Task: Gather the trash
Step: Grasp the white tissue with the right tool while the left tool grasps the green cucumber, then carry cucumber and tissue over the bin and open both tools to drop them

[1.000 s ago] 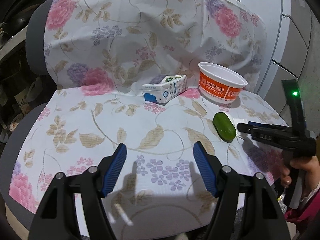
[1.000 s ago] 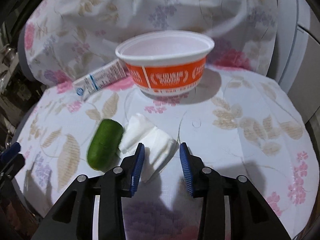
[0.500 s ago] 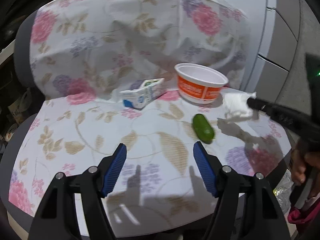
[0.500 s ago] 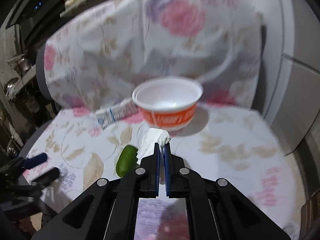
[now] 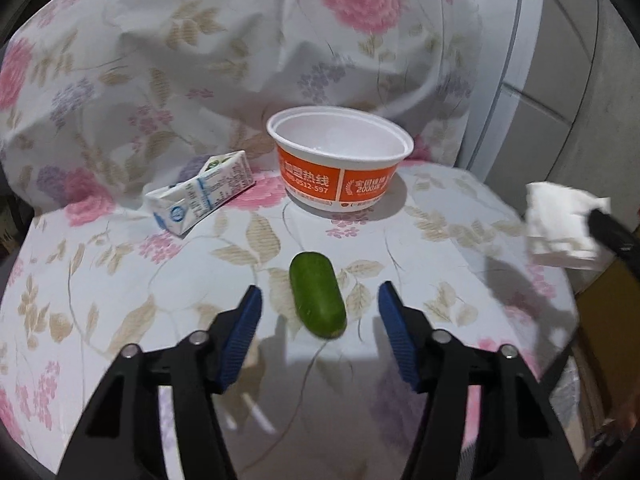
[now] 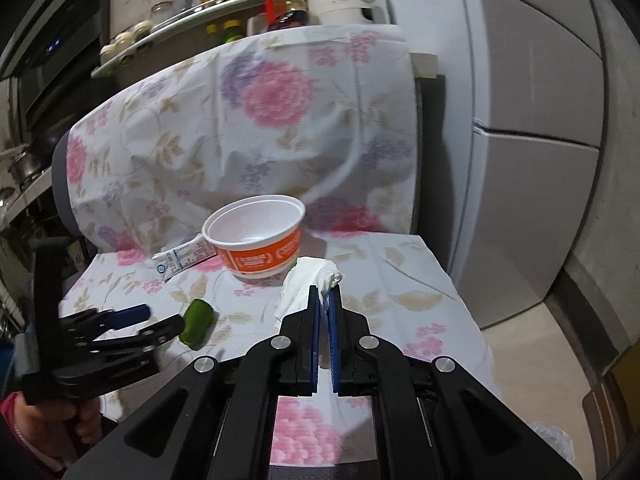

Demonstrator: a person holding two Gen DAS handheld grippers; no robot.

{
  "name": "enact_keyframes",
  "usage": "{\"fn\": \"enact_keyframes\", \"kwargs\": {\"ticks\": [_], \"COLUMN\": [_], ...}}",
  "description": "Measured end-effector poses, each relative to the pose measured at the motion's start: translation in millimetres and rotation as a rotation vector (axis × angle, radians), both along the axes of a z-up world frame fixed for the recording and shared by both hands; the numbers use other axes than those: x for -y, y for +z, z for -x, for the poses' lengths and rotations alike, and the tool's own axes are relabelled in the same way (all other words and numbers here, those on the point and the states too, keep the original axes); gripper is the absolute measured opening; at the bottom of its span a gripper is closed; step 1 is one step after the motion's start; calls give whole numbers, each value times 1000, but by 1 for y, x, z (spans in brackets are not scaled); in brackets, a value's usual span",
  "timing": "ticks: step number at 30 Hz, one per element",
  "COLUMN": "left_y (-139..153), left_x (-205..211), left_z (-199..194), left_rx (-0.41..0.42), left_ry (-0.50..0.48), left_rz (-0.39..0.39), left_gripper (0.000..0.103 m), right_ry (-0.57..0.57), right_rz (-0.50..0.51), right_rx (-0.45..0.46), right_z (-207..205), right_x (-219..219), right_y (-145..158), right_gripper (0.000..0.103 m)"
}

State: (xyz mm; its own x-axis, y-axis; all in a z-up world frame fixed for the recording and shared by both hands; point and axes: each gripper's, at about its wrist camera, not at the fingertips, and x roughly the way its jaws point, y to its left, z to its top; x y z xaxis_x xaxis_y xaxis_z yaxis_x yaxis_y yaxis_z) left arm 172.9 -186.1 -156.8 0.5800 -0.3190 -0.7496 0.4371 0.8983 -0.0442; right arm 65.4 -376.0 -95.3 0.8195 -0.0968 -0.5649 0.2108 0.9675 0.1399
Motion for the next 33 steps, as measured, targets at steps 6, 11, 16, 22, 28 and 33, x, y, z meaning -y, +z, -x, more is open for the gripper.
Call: {"fn": "enact_keyframes", "kwargs": {"ticks": [6,11,16,22,28,33], "left_y": [-23,-28,-14,16,48,65], "left_x": [16,11,-5,-27,-42,-42], "left_z": [-17,-20,-11,20,63,89], "left_rx": [-68,-86,-74,-24,41,82], "left_ry": [21,20,-2,-44,-84,-127], "left_rz": [-81,-71,32,118,171,201], "left_gripper": [47,32,31,30,30,30], "right_ry": [-20,-22,-27,-7,21,4], "right_rz": [-27,-31,-8,-12,-9,7], "right_rx": [-7,-9,2,11,11,25], "right_z": [4,6,13,25,42,63], "right_x": [14,16,11,-2,-19,-23], "right_y": [-6,-7,-3,6,16,29], "right_gripper": [5,5,5,5,5,5]}}
